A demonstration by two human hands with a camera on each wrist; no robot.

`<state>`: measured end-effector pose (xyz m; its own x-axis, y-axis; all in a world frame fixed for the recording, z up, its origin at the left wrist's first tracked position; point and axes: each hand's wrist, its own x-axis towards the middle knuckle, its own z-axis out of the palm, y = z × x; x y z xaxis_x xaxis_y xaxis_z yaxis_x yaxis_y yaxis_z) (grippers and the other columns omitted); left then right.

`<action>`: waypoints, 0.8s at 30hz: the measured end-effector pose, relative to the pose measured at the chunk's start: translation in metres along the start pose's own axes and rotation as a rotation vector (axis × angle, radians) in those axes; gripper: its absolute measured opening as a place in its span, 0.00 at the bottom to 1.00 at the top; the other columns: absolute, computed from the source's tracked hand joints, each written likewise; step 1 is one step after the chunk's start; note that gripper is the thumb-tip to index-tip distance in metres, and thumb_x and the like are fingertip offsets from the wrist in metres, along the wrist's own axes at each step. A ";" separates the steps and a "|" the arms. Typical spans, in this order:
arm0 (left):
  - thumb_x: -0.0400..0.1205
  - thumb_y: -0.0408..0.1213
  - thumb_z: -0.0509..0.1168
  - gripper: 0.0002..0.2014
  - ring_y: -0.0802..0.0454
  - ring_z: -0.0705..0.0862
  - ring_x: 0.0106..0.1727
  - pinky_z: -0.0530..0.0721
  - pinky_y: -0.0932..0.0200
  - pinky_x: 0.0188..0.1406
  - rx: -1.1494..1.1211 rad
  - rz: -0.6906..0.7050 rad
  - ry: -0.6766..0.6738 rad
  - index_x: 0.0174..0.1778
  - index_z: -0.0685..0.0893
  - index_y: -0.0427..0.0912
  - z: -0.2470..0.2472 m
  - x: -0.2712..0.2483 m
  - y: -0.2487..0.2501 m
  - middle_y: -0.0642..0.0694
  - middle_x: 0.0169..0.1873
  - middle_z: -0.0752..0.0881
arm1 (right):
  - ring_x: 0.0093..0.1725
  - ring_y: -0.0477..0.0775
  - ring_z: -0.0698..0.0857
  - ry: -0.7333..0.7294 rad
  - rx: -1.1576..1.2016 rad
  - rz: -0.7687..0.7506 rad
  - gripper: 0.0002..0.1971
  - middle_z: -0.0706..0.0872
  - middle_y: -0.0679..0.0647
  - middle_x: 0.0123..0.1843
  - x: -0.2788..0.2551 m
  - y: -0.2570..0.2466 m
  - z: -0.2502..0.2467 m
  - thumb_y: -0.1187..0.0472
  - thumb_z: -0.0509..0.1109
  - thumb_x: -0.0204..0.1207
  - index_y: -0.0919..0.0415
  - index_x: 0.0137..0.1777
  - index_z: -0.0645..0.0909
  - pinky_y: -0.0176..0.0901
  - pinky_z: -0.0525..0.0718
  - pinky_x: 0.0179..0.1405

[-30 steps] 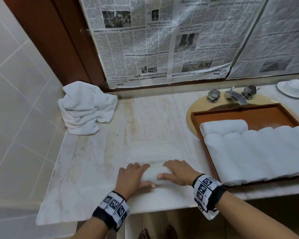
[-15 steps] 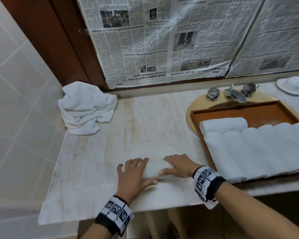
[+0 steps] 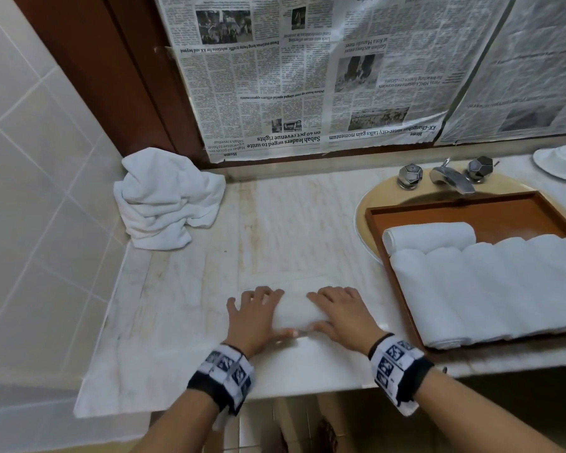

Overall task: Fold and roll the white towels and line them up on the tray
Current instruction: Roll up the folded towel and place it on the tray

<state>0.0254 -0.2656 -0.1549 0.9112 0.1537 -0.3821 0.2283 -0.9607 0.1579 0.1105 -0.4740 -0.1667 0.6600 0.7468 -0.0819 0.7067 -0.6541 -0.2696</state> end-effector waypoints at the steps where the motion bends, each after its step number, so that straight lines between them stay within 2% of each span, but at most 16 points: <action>1: 0.71 0.78 0.59 0.46 0.43 0.68 0.78 0.60 0.29 0.75 0.040 0.020 0.063 0.82 0.62 0.58 0.009 -0.007 0.004 0.51 0.78 0.70 | 0.71 0.57 0.75 -0.093 0.046 0.024 0.32 0.77 0.50 0.72 0.007 0.003 -0.008 0.39 0.68 0.79 0.49 0.80 0.70 0.53 0.64 0.73; 4: 0.66 0.78 0.56 0.45 0.43 0.82 0.64 0.76 0.30 0.60 0.021 0.026 0.133 0.75 0.70 0.56 0.028 -0.023 0.010 0.50 0.65 0.83 | 0.73 0.55 0.73 -0.321 0.093 0.048 0.35 0.77 0.50 0.73 0.018 0.007 -0.026 0.35 0.67 0.78 0.47 0.82 0.68 0.52 0.63 0.73; 5: 0.65 0.78 0.57 0.44 0.44 0.83 0.63 0.76 0.32 0.59 0.034 0.037 0.163 0.74 0.70 0.56 0.030 -0.023 0.008 0.51 0.64 0.84 | 0.73 0.55 0.73 -0.367 0.129 0.048 0.35 0.78 0.50 0.73 0.016 0.008 -0.027 0.34 0.68 0.77 0.47 0.81 0.69 0.53 0.65 0.73; 7: 0.67 0.78 0.61 0.44 0.44 0.77 0.69 0.70 0.35 0.66 0.064 0.037 0.102 0.77 0.66 0.60 0.021 -0.021 0.006 0.53 0.69 0.79 | 0.72 0.55 0.76 -0.403 0.247 0.056 0.33 0.80 0.50 0.72 0.008 0.008 -0.026 0.34 0.68 0.77 0.48 0.79 0.72 0.54 0.69 0.72; 10: 0.68 0.77 0.65 0.45 0.45 0.74 0.70 0.67 0.40 0.67 0.021 0.088 -0.100 0.79 0.64 0.62 -0.001 -0.009 0.000 0.52 0.70 0.76 | 0.74 0.54 0.76 -0.310 0.303 0.082 0.33 0.78 0.49 0.76 -0.007 0.005 -0.022 0.33 0.65 0.79 0.49 0.79 0.71 0.51 0.69 0.74; 12: 0.68 0.76 0.67 0.45 0.45 0.74 0.70 0.68 0.39 0.67 -0.031 0.094 -0.204 0.79 0.66 0.62 -0.013 -0.001 -0.001 0.51 0.69 0.76 | 0.73 0.54 0.75 -0.205 0.176 0.092 0.36 0.75 0.48 0.77 -0.017 0.000 -0.019 0.31 0.61 0.79 0.50 0.81 0.67 0.50 0.68 0.73; 15: 0.67 0.74 0.70 0.43 0.45 0.67 0.75 0.68 0.37 0.70 -0.064 0.109 -0.277 0.77 0.70 0.59 -0.026 0.011 -0.003 0.52 0.73 0.70 | 0.66 0.57 0.77 -0.121 -0.075 0.015 0.37 0.75 0.51 0.70 -0.027 -0.007 -0.011 0.28 0.57 0.75 0.51 0.77 0.68 0.52 0.72 0.66; 18: 0.63 0.75 0.72 0.46 0.47 0.57 0.81 0.62 0.34 0.75 -0.100 0.119 -0.307 0.76 0.73 0.57 -0.031 0.023 -0.006 0.57 0.81 0.59 | 0.66 0.57 0.77 -0.172 -0.060 0.022 0.37 0.77 0.50 0.68 -0.014 0.001 -0.017 0.25 0.57 0.75 0.50 0.75 0.70 0.54 0.73 0.65; 19: 0.60 0.77 0.71 0.49 0.47 0.58 0.82 0.63 0.34 0.76 -0.121 0.106 -0.310 0.76 0.72 0.57 -0.031 0.026 -0.009 0.58 0.82 0.58 | 0.68 0.56 0.75 -0.219 -0.004 0.052 0.37 0.76 0.49 0.70 -0.007 0.005 -0.023 0.25 0.59 0.74 0.48 0.76 0.70 0.55 0.71 0.66; 21: 0.54 0.81 0.68 0.54 0.48 0.66 0.77 0.68 0.37 0.75 -0.184 0.069 -0.298 0.76 0.72 0.58 -0.032 0.033 -0.014 0.56 0.78 0.65 | 0.73 0.54 0.70 -0.308 0.090 0.112 0.38 0.73 0.49 0.73 0.008 0.014 -0.035 0.24 0.63 0.72 0.44 0.77 0.72 0.57 0.69 0.70; 22: 0.54 0.82 0.68 0.55 0.49 0.71 0.73 0.72 0.41 0.73 -0.220 0.047 -0.294 0.75 0.72 0.58 -0.033 0.036 -0.015 0.55 0.74 0.70 | 0.75 0.54 0.68 -0.343 0.130 0.142 0.38 0.71 0.48 0.75 0.014 0.018 -0.040 0.24 0.64 0.71 0.42 0.77 0.73 0.59 0.69 0.71; 24: 0.55 0.82 0.69 0.53 0.52 0.77 0.63 0.78 0.49 0.66 -0.281 0.008 -0.297 0.73 0.74 0.56 -0.037 0.038 -0.016 0.54 0.64 0.77 | 0.73 0.54 0.71 -0.402 0.217 0.194 0.37 0.74 0.48 0.72 0.022 0.023 -0.044 0.22 0.65 0.68 0.37 0.74 0.76 0.58 0.72 0.68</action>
<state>0.0689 -0.2355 -0.1387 0.7842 0.0332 -0.6197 0.3434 -0.8549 0.3888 0.1530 -0.4778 -0.1327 0.5937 0.6288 -0.5022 0.4826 -0.7776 -0.4031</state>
